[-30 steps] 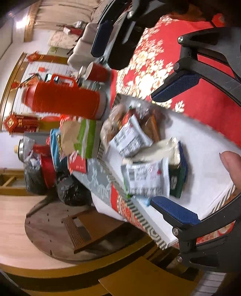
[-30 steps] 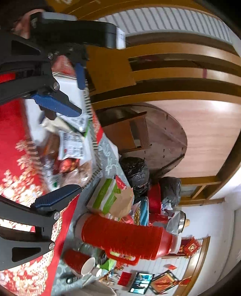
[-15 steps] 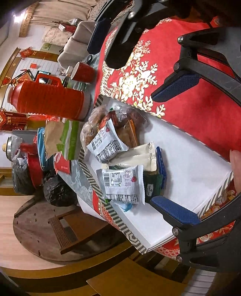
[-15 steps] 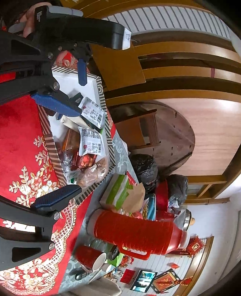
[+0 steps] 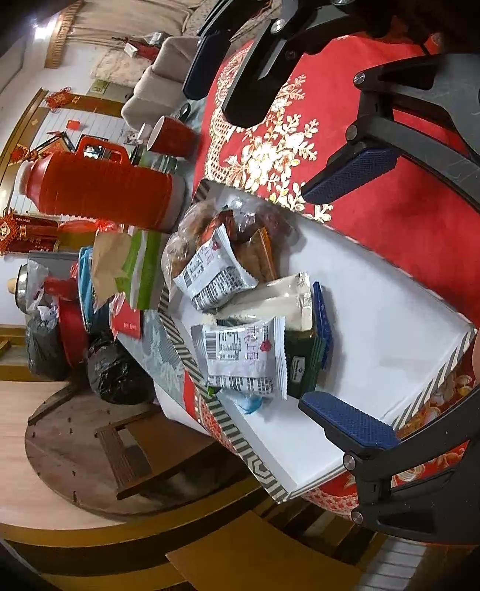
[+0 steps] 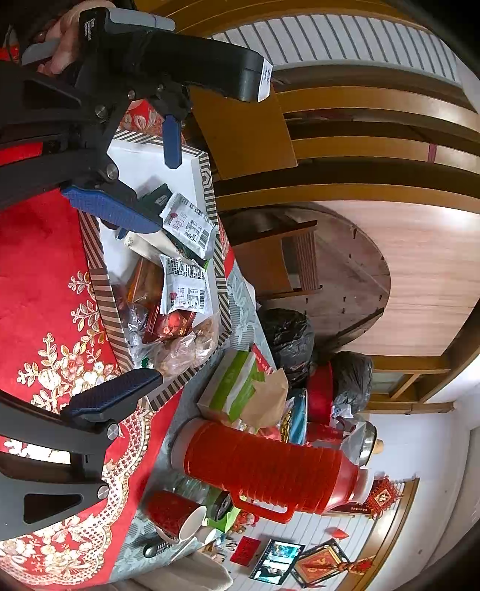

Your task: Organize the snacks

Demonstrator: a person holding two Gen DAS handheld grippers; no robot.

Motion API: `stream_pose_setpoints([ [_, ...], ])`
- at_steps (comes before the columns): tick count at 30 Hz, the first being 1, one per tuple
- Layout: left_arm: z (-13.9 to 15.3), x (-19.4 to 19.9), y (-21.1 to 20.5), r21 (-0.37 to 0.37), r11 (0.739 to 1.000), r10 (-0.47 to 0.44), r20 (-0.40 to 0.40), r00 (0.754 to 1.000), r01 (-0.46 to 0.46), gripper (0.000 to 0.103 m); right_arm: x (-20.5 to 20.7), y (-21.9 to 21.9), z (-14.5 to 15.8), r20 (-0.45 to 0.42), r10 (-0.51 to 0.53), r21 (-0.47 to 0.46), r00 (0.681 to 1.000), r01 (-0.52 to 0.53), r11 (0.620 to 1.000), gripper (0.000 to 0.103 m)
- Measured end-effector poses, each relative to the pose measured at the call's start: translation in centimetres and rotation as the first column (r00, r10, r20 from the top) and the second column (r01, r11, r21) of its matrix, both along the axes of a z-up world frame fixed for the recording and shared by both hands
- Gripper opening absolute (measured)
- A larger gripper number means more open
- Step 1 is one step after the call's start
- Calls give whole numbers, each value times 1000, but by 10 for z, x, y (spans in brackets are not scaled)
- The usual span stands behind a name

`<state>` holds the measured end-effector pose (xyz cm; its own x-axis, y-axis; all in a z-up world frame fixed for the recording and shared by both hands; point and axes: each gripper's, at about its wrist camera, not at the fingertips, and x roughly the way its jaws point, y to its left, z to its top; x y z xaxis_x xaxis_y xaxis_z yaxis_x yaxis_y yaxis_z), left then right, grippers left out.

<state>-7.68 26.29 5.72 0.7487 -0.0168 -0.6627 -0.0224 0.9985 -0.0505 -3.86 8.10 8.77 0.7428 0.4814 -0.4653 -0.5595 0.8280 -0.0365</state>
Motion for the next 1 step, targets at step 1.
stream_pose_setpoints([
  [1,0,0,1,-3,1000,-2,-3,1000,2,102,0,0,0,-1,0,0,1000,0,1000,74],
])
